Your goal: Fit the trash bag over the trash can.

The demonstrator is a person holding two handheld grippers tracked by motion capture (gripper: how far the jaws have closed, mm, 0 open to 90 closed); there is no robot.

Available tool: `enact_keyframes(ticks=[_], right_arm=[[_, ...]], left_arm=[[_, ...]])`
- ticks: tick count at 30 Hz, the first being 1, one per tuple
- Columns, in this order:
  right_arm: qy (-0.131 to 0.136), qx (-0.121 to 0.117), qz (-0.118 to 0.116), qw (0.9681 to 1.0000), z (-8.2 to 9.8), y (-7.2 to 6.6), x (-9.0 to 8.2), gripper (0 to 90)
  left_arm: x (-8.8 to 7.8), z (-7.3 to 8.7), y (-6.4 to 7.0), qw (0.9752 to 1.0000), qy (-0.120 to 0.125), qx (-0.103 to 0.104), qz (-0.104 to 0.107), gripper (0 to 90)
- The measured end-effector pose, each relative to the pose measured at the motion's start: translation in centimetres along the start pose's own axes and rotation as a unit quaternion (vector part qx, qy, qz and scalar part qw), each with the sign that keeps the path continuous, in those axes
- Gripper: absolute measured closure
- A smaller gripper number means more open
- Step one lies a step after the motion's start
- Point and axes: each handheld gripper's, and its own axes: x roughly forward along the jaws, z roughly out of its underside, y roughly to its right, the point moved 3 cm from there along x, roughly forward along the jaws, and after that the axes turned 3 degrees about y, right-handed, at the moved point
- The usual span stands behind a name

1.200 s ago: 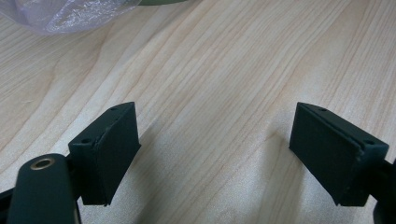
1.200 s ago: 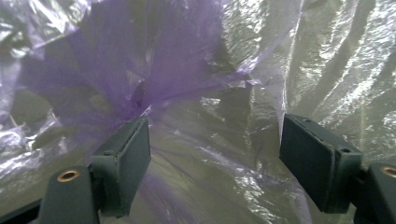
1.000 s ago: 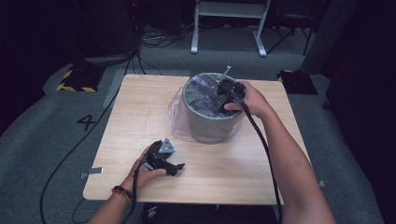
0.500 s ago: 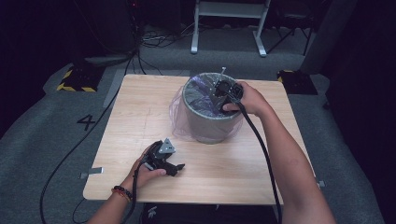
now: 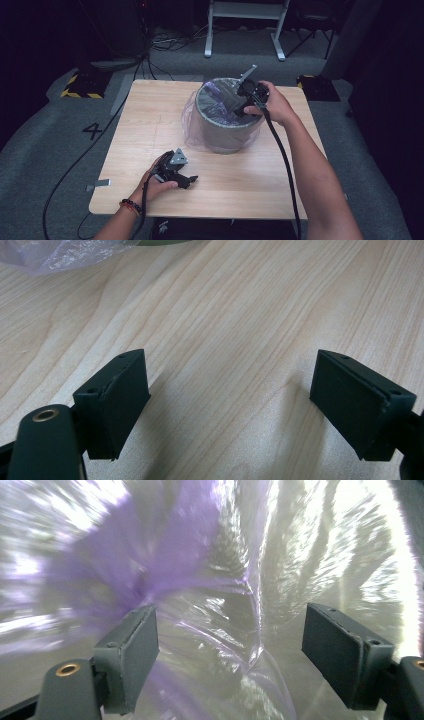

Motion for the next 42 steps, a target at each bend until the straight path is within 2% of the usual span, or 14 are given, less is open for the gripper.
enact_keyframes(ticks=[2, 4, 9, 14, 20, 24, 28, 31, 32, 33, 37, 38, 39, 42], right_arm=[[0.025, -0.004, 0.0, 0.9997, 0.2, -0.1, -1.1, 22.6], [0.055, 0.009, -0.005, 0.9984, 0.4, 0.0, -2.4, 22.6], [0.086, 0.025, -0.01, 0.996, 1.5, 0.1, -3.8, 22.0], [0.138, 0.049, -0.021, 0.9889, 2.7, 0.2, -5.5, 22.7], [0.178, 0.058, -0.017, 0.9822, 4.5, 0.1, -7.4, 23.0], [0.194, 0.055, -0.016, 0.9794, 6.2, -0.7, -8.3, 22.5], [0.191, 0.043, -0.009, 0.9805, 7.7, -1.6, -8.6, 21.9], [0.193, 0.035, 0.004, 0.9806, 10.3, -2.9, -8.7, 21.7], [0.193, 0.035, 0.004, 0.9806, 10.3, -2.9, -8.7, 21.7], [0.188, 0.035, 0.013, 0.9815, 11.8, -3.6, -8.6, 21.6], [0.188, 0.036, 0.022, 0.9813, 14.8, -5.0, -7.8, 21.6], [0.188, 0.036, 0.022, 0.9813, 14.8, -5.0, -7.8, 21.6], [0.188, 0.038, 0.023, 0.9811, 16.4, -5.8, -7.0, 21.6], [0.185, 0.034, 0.02, 0.9818, 18.4, -7.1, -5.6, 21.6]], left_arm=[[0.0, 0.0, 0.0, 1.0, 0.0, 0.0, 0.0, 15.5], [0.0, 0.0, 0.0, 1.0, 0.0, 0.0, 0.0, 15.5], [0.0, 0.0, 0.0, 1.0, 0.0, 0.0, 0.0, 15.5], [0.0, 0.0, 0.0, 1.0, 0.0, 0.0, 0.0, 15.4], [0.0, 0.0, 0.0, 1.0, 0.0, 0.0, 0.0, 15.4], [0.0, 0.0, 0.0, 1.0, 0.0, 0.0, 0.0, 15.4], [0.0, 0.0, 0.0, 1.0, 0.0, 0.0, 0.0, 15.5], [0.0, 0.0, 0.0, 1.0, 0.0, 0.0, 0.0, 15.4], [0.0, 0.0, 0.0, 1.0, 0.0, 0.0, 0.0, 15.4], [0.0, 0.0, 0.0, 1.0, 0.0, 0.0, 0.0, 15.4], [0.0, 0.0, 0.0, 1.0, -0.001, -0.001, -0.001, 15.2], [0.0, 0.0, 0.0, 1.0, -0.001, -0.001, -0.001, 15.2], [0.0, 0.0, 0.0, 1.0, -0.001, 0.0, -0.001, 15.2], [0.0, 0.0, 0.0, 1.0, -0.001, -0.001, -0.001, 15.2]])
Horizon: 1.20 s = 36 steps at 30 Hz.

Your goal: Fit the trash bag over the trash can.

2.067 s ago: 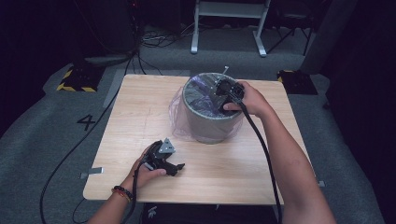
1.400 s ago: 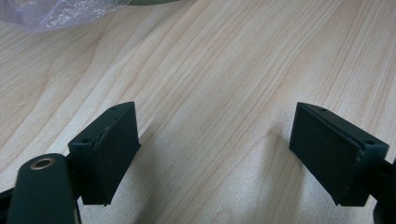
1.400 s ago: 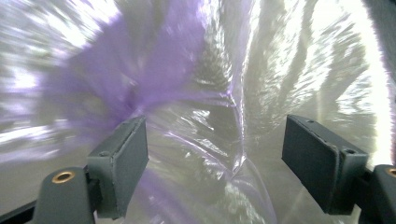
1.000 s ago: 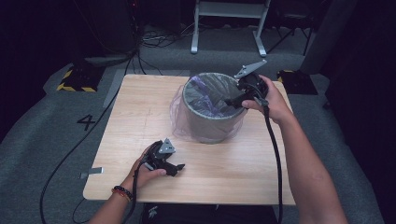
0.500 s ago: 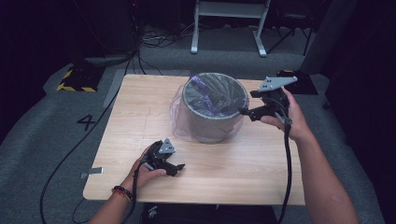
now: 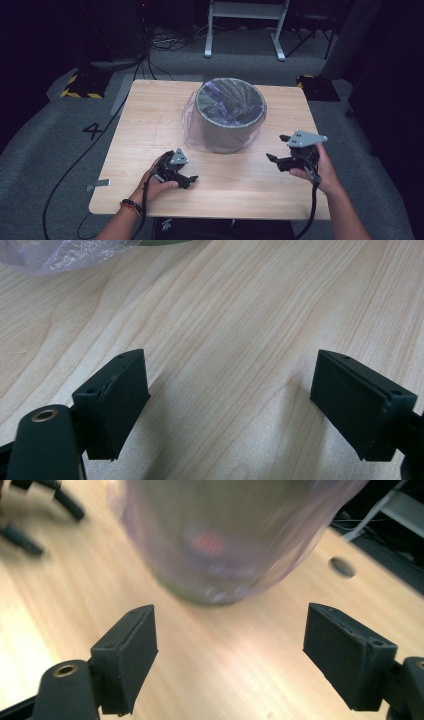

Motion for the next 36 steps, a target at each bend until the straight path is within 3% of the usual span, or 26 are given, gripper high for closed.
enact_keyframes(ticks=[5, 11, 13, 18, 20, 24, 27, 31, 36], right_arm=[[-0.017, 0.001, -0.014, 0.9998, 4.2, -1.8, 1.5, 21.4], [-0.028, 0.005, -0.021, 0.9994, 6.5, -2.7, 2.3, 21.4], [-0.043, -0.001, -0.02, 0.9989, 8.0, -3.1, 3.1, 21.3], [-0.061, 0.021, -0.031, 0.9974, 10.2, -3.4, 3.8, 20.6], [-0.052, 0.042, -0.041, 0.9969, 10.7, -3.2, 3.6, 20.4], [-0.047, 0.063, -0.031, 0.9965, 11.4, -2.6, 3.1, 18.6], [-0.04, 0.097, -0.035, 0.9939, 12.2, -2.3, 2.8, 18.1], [-0.046, 0.115, -0.03, 0.9918, 12.4, -2.0, 2.7, 15.0], [-0.048, 0.12, -0.024, 0.9914, 12.4, -2.1, 2.7, 14.5]], left_arm=[[0.0, 0.0, 0.0, 1.0, 0.0, 0.0, -0.001, 15.2], [0.0, 0.0, 0.0, 1.0, 0.0, 0.001, -0.001, 15.2], [0.0, 0.0, 0.0, 1.0, 0.0, 0.001, -0.001, 15.3], [0.0, 0.0, 0.1, 1.0, 0.001, 0.003, 0.0, 15.3], [0.0, 0.0, 0.1, 1.0, 0.001, 0.003, 0.0, 15.3], [0.0, 0.0, 0.1, 1.0, 0.002, 0.003, -0.001, 15.3], [0.0, 0.0, 0.1, 1.0, 0.002, 0.002, -0.001, 15.3], [0.0, 0.0, 0.1, 1.0, 0.002, 0.001, -0.001, 15.3], [0.0, 0.0, 0.1, 1.0, 0.001, 0.0, -0.001, 15.2]])
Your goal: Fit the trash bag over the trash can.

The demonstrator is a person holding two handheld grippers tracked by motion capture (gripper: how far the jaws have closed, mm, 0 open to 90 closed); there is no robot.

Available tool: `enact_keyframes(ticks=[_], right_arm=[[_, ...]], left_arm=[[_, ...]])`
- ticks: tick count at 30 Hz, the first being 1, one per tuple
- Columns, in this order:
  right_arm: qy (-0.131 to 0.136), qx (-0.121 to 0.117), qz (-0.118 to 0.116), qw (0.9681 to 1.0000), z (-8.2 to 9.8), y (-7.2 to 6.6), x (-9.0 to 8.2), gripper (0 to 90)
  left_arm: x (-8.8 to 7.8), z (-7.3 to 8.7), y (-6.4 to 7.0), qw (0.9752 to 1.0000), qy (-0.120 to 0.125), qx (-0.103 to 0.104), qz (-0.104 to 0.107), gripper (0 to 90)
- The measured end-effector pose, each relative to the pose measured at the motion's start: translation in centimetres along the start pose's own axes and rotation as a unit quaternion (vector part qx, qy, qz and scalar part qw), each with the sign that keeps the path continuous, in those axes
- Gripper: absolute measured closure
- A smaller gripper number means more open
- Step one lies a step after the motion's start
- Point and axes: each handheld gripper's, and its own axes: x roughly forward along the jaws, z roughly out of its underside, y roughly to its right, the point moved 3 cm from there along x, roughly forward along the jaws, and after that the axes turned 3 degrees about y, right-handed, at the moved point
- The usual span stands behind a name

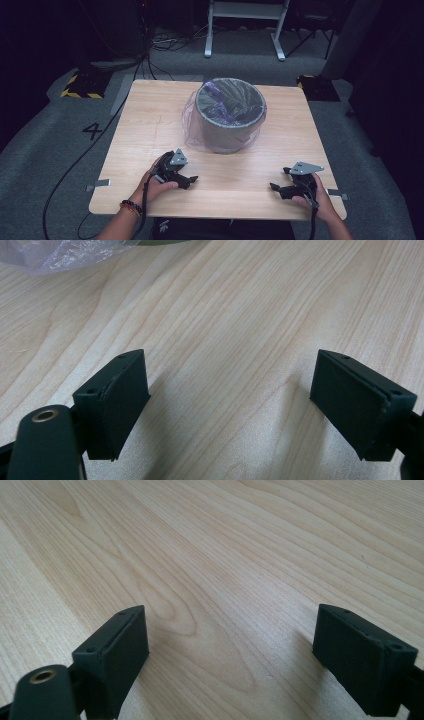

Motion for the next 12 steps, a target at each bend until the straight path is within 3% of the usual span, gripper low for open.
enact_keyframes(ticks=[12], right_arm=[[0.0, 0.002, 0.004, 1.0, 0.02, -0.02, -0.03, 13.8]], left_arm=[[0.07, -0.05, -0.08, 1.0, -0.001, 0.002, 0.003, 14.7]])
